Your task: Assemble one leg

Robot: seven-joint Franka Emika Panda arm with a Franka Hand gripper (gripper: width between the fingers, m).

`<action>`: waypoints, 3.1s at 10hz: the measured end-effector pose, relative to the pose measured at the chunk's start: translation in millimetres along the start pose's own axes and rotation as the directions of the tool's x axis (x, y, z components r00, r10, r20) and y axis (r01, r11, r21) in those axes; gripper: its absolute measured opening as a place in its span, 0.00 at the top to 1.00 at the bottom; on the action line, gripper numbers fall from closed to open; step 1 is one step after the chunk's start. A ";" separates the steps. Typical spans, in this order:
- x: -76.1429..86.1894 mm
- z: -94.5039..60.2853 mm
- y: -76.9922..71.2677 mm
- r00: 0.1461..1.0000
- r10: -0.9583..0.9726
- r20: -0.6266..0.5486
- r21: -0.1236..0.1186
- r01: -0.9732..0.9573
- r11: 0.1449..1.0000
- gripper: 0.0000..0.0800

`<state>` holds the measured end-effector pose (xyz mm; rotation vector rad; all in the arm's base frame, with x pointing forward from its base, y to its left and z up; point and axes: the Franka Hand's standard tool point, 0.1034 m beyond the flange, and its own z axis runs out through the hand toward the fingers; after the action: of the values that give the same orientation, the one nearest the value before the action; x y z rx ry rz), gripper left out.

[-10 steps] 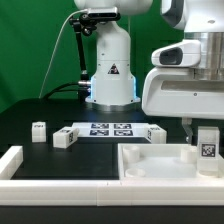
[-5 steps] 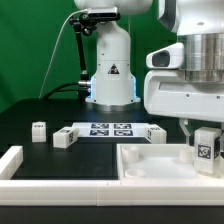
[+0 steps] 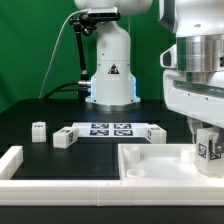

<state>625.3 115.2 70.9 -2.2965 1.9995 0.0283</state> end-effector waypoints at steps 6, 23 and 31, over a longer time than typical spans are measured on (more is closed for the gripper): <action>-0.3 0.0 0.1 0.883 0.468 0.034 -0.007 -0.468 0.884 0.63; 3.1 -5.6 0.1 0.603 -0.797 0.033 -0.049 0.798 0.601 0.19; 2.7 -3.4 -1.2 0.865 -0.501 0.002 -0.009 0.501 0.865 0.64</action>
Offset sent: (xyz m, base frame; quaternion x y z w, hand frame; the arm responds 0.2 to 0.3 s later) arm 0.0028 -0.0085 0.0018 0.0125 -0.0094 0.1705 0.9852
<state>626.6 112.4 74.1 -2.7419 1.3377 -0.0019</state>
